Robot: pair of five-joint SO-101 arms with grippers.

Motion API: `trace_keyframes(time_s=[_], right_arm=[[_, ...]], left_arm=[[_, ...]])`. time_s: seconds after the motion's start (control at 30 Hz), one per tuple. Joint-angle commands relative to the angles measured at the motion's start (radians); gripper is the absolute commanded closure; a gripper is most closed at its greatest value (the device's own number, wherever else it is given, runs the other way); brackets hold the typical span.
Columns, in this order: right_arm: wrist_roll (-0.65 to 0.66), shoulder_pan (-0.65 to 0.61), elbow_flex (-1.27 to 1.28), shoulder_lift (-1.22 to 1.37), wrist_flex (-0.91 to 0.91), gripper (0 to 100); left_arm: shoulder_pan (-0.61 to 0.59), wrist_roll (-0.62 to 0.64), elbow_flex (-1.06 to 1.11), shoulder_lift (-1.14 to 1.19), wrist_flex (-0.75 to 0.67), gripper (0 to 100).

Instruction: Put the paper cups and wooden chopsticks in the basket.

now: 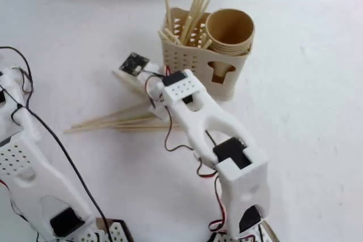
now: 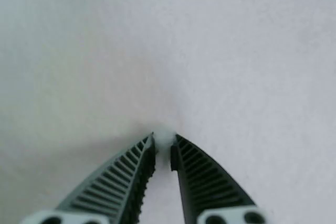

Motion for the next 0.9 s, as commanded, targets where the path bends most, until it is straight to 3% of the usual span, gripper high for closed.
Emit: trace_keyframes(time_s=[0.0, 0.23, 0.53, 0.7, 0.87], right_arm=[[-0.034, -0.002, -0.028, -0.068, 0.027, 98.2], [-0.043, -0.002, 0.087, -0.343, 0.064, 98.1], [-0.157, 0.001, 0.221, -0.918, 0.024, 98.1], [-0.244, 0.002, 0.222, -1.136, -0.214, 98.1], [-0.302, 0.031, 0.224, -1.098, -0.509, 98.1]], left_arm=[[-0.022, -0.009, 0.023, 0.090, -0.025, 92], [-0.022, -0.009, 0.023, 0.090, -0.025, 92], [-0.022, -0.009, 0.023, 0.090, -0.025, 92], [-0.021, -0.009, 0.012, 0.120, -0.029, 92], [0.010, -0.009, -0.009, 0.170, -0.060, 92]])
